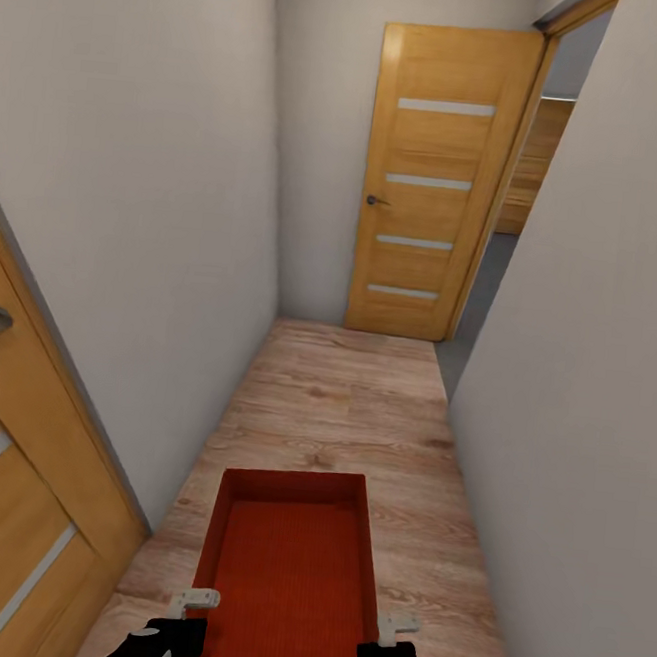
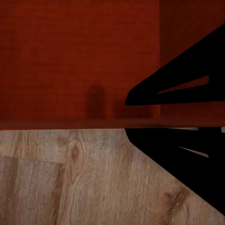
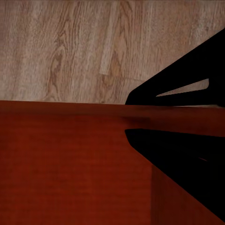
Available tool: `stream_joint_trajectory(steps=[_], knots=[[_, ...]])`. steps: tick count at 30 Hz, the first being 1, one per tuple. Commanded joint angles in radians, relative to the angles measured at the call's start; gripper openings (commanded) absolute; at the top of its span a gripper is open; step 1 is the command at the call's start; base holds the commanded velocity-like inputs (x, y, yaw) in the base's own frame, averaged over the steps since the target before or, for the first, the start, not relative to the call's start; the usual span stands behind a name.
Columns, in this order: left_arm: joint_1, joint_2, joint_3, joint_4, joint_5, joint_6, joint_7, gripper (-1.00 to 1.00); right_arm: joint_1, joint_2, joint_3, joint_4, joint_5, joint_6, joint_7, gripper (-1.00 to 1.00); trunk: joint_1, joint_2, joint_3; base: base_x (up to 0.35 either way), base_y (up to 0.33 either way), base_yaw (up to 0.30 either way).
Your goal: Move the two storage containers from the living room to the garage. In the garage, place one container on the floor and stack the other container on top of it (either order is fine).
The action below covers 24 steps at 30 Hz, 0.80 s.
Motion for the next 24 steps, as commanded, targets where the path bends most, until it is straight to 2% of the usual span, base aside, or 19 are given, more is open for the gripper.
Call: stream_joint_trajectory(steps=[1,24], knots=[[0.000,0.002,0.003,-0.006,-0.012,0.007,0.010,-1.00,-0.001,-0.019,-0.009,0.012,-0.019,-0.005,-0.005,-1.00,0.001,-0.001,-0.001,0.325,0.000,0.000],[0.000,0.002,0.003,-0.006,-0.012,0.007,0.010,-1.00,-0.001,-0.019,-0.009,0.013,-0.019,-0.005,-0.005,-1.00,0.001,-0.001,-0.001,0.325,0.000,0.000]])
